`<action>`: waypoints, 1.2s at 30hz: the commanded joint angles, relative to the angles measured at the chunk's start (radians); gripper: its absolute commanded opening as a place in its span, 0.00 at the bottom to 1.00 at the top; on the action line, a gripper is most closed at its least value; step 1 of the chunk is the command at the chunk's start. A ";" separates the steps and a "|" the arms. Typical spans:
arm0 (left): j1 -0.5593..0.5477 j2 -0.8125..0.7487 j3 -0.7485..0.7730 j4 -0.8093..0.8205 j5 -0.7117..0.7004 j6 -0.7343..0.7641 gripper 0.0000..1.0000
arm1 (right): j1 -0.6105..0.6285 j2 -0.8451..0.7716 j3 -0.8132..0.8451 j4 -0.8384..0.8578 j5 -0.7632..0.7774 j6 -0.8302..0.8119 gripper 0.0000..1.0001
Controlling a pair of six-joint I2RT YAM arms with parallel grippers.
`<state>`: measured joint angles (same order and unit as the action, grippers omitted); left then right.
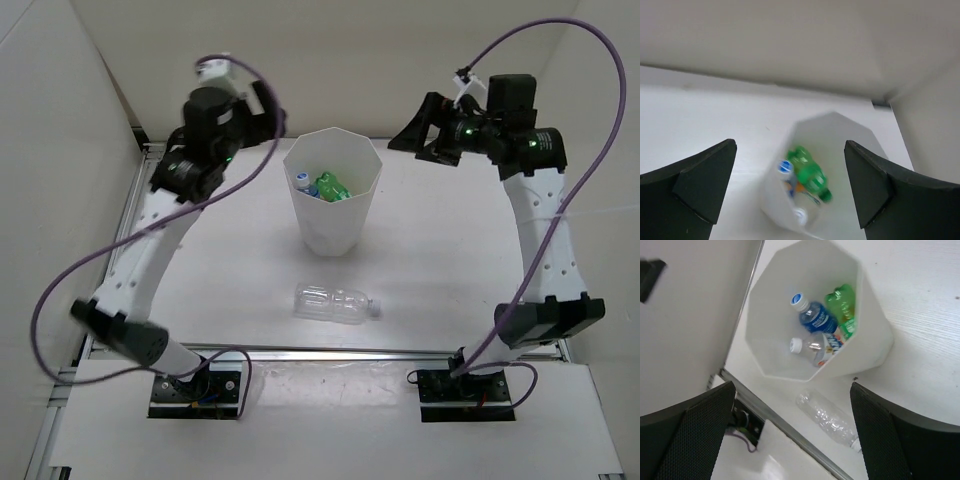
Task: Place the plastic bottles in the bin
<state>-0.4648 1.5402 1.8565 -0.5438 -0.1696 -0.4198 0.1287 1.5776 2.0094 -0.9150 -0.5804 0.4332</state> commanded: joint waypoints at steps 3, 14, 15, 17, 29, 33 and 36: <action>0.116 -0.314 -0.348 -0.025 -0.257 -0.063 1.00 | 0.337 -0.114 0.032 -0.102 0.306 -0.258 0.99; 0.232 -0.486 -0.723 -0.258 -0.280 -0.178 1.00 | 1.035 -0.220 -0.549 -0.044 0.841 -0.456 0.99; 0.244 -0.506 -0.733 -0.275 -0.280 -0.178 1.00 | 1.063 -0.229 -0.595 0.029 0.852 -0.499 0.99; 0.244 -0.521 -0.743 -0.275 -0.253 -0.178 1.00 | 1.075 -0.214 -0.667 0.073 0.866 -0.522 0.99; 0.244 -0.646 -0.839 -0.298 -0.176 -0.109 1.00 | 1.075 -0.028 -0.847 0.376 0.852 -0.585 0.99; 0.244 -0.670 -0.858 -0.326 -0.127 -0.109 1.00 | 1.052 0.028 -0.868 0.433 0.815 -0.596 0.98; 0.244 -0.681 -0.867 -0.349 -0.104 -0.109 1.00 | 1.032 0.071 -0.868 0.461 0.754 -0.605 0.96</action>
<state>-0.2245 0.8909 1.0004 -0.8639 -0.3164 -0.5396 1.1774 1.6222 1.1481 -0.5549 0.2260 -0.1436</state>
